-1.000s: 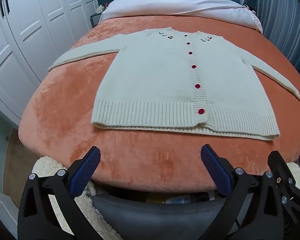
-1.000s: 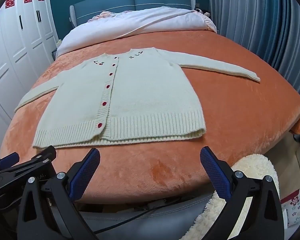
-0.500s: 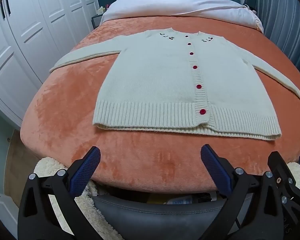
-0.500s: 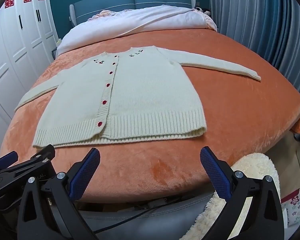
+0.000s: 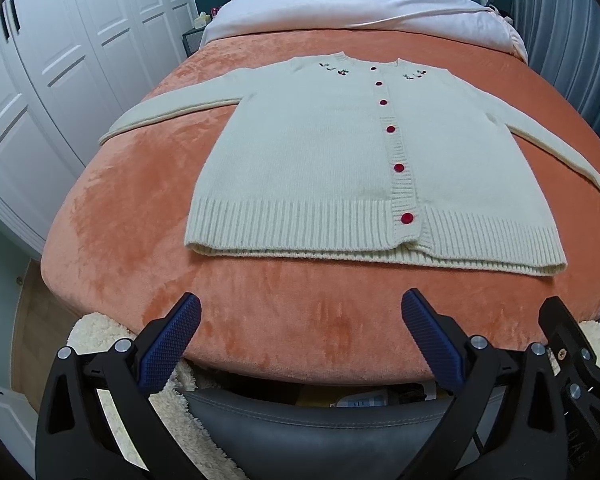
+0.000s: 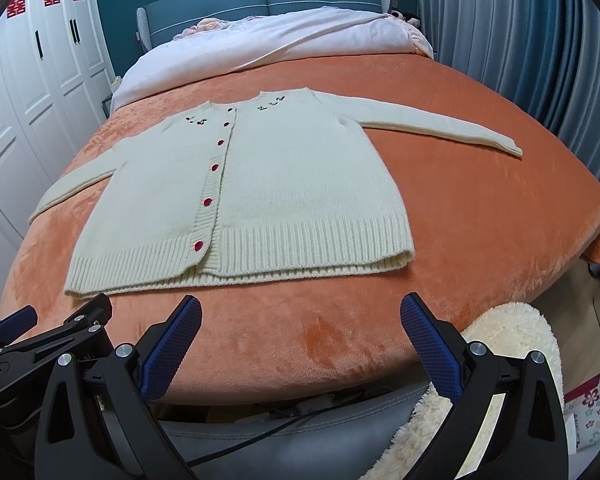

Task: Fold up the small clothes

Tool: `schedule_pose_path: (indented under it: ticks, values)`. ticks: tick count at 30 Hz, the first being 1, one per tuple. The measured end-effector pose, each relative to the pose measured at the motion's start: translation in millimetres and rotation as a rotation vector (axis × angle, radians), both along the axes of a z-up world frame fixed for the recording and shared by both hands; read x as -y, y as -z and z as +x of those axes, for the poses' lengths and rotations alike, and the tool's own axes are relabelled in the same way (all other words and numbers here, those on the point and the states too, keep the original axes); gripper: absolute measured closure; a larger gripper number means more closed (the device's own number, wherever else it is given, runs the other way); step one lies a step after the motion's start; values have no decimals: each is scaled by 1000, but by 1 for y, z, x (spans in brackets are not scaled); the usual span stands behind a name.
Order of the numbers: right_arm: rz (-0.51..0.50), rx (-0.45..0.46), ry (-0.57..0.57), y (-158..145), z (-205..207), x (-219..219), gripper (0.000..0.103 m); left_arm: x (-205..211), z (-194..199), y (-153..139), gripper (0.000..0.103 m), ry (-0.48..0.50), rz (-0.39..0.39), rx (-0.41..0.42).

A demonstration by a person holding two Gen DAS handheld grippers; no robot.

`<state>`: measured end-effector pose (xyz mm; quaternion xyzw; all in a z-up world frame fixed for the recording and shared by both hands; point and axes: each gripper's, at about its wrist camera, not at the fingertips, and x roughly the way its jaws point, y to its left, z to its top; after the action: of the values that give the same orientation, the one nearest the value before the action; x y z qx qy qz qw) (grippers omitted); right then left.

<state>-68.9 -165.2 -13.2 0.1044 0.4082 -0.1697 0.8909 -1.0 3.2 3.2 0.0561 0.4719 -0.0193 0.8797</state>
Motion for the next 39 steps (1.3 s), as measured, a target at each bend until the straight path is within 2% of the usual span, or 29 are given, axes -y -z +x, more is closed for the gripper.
schedule_pose_path:
  ticks: [39]
  values:
    - [-1,-7,2,1,1,1,5,0,-2,2,5,2,7,-1]
